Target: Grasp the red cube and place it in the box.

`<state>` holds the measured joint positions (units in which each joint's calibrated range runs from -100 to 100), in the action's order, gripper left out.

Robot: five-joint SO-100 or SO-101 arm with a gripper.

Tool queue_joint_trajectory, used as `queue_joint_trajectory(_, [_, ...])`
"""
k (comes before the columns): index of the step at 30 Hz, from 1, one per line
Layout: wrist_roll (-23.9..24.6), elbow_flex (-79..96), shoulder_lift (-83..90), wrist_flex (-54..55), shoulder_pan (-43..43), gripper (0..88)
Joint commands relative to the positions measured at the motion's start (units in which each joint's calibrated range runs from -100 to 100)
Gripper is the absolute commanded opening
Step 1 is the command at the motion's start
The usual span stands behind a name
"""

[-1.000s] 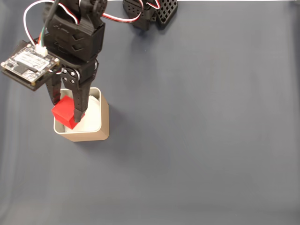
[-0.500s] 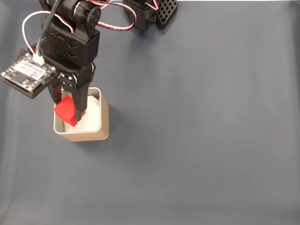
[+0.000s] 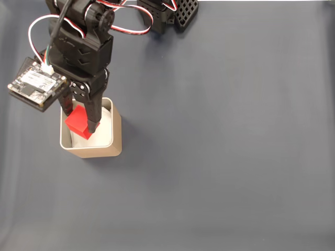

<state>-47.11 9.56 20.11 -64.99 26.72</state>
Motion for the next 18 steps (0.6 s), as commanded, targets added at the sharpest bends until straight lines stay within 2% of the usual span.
queue_joint_trajectory(1, [-0.20, -0.90, 3.48, 1.02, -0.20, 0.8])
queue_joint_trajectory(6, [-0.24, -0.90, 3.74, 1.18, -0.20, 1.8])
queue_joint_trajectory(8, [-0.34, -0.90, 3.74, 1.18, -0.20, 8.2])
queue_joint_trajectory(13, [0.10, -1.63, 3.74, 1.34, 0.08, 32.7])
queue_joint_trajectory(18, [0.54, -2.82, 3.82, 1.34, 0.15, 47.0])
